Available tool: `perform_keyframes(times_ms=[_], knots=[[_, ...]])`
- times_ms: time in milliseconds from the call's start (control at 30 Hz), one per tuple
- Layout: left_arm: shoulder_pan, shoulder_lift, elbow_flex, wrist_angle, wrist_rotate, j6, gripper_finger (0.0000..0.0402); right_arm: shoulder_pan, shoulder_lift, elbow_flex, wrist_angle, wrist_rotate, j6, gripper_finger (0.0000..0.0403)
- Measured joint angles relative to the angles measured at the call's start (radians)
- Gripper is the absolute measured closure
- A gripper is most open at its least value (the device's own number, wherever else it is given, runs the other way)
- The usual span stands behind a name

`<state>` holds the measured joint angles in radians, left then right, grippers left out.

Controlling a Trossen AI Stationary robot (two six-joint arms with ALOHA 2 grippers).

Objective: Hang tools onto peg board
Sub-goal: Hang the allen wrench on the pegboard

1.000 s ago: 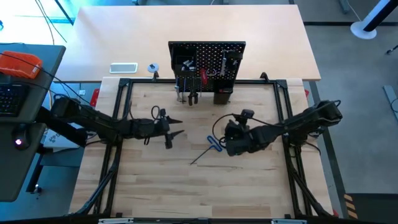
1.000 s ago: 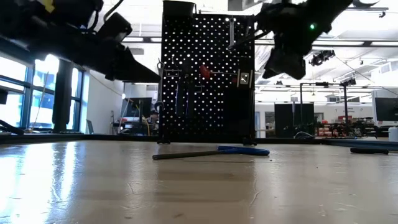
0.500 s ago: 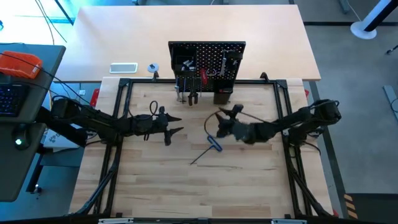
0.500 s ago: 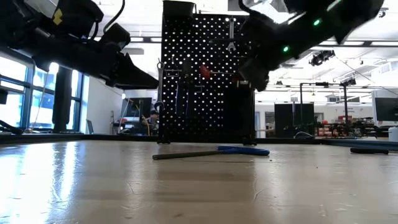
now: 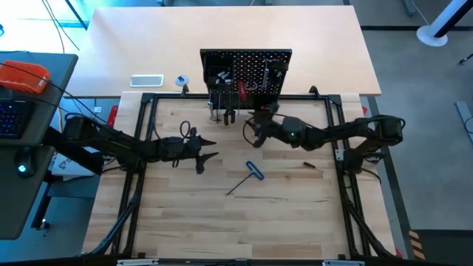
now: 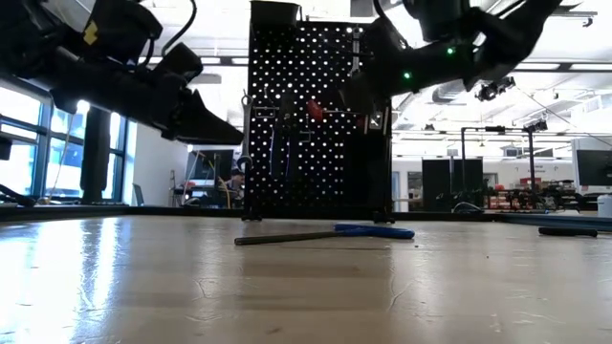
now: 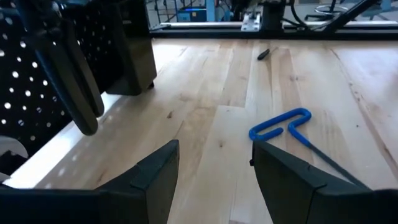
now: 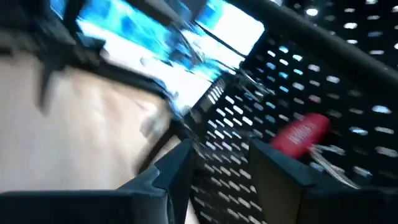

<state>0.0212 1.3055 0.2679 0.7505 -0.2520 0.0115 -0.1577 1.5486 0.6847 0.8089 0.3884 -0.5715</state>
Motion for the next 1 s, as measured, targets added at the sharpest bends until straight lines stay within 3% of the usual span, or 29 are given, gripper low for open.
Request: perform_keyframes(times_ms=[67,233,433,700,1000], knots=[[0.0,0.014,0.0,0.006,0.0,-0.001,0.0207,-0.031,0.0,0.022,-0.016,-0.082,0.081,0.0252],[-0.001,0.036,0.0,0.012,0.009,-0.008,0.0207,-0.065,0.0,0.096,-0.108,-0.069,0.19,0.0252],[-0.001,0.038,0.0,0.027,0.011,-0.004,0.0207,-0.065,0.058,0.274,-0.335,0.019,0.285,0.0252],[-0.003,0.038,0.0,0.042,0.034,-0.001,0.0207,-0.051,0.166,0.502,-0.653,0.261,0.42,0.0252],[-0.003,0.038,0.0,0.041,0.06,0.011,0.0207,-0.044,0.18,0.534,-0.729,0.342,0.471,0.0251]])
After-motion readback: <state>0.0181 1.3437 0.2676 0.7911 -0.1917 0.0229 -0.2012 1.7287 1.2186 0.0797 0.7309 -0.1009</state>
